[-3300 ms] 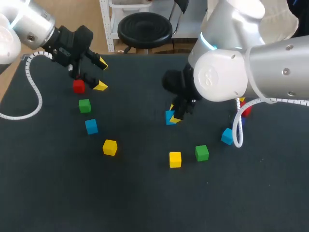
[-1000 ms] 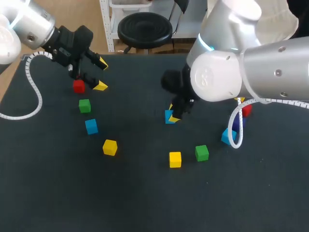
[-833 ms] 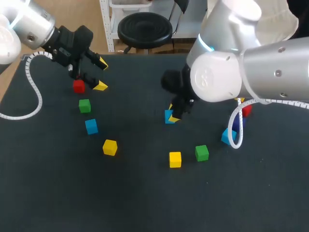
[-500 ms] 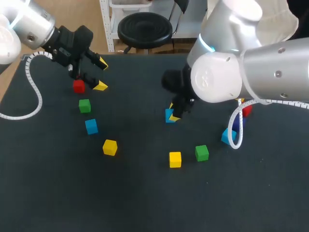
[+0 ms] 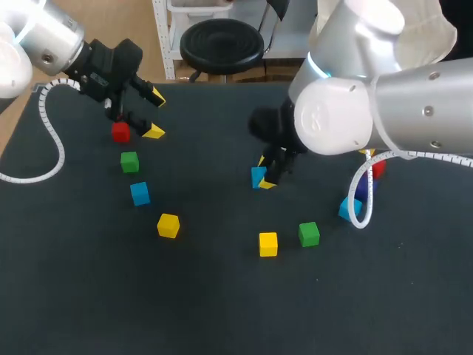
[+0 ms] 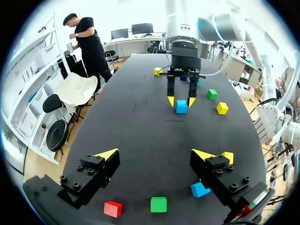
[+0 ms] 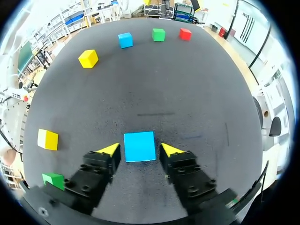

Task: Place the blue cubes, place green cubes on the blue cubes, place the yellow cubes on the green cubes, then place the red cubes on the yellow cubes, and place purple cube on the red cubes.

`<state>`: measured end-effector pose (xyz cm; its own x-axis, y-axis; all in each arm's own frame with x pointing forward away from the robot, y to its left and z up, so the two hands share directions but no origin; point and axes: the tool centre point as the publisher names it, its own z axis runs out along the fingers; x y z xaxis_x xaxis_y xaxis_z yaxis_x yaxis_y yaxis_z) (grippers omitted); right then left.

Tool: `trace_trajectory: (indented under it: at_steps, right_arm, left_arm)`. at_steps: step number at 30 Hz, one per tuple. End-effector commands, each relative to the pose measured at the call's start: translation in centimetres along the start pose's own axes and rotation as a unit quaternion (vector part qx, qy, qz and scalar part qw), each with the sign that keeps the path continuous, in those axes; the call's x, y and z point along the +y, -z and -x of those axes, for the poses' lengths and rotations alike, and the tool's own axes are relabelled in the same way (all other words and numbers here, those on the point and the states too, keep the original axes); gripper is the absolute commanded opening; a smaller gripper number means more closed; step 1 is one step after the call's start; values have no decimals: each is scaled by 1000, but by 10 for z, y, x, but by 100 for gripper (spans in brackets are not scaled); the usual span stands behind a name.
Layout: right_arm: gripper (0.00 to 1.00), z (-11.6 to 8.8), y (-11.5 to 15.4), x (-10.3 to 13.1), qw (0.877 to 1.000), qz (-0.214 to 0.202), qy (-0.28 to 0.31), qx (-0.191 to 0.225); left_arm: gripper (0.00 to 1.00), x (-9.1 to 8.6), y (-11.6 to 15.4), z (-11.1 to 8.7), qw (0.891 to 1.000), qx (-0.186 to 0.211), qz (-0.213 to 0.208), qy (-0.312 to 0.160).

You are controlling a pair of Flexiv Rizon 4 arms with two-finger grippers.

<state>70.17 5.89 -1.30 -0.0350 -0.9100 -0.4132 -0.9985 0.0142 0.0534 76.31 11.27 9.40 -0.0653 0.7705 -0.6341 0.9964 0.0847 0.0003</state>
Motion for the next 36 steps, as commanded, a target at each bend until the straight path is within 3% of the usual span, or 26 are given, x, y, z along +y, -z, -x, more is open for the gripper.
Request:
trace_trajectory:
  at_steps: [1, 12, 36]
  right_arm:
    - [100, 0, 1, -3, 1000, 2, 2, 2]
    - [100, -9, 29, 4, 999, -44, 2, -8]
    - [100, -37, 75, 42, 996, -87, 8, -2]
  left_arm:
    - [100, -1, 0, 0, 1000, 0, 1, 0]
    - [100, -1, 0, 0, 1000, 0, 1, 0]
    - [100, -1, 0, 0, 1000, 0, 1, 0]
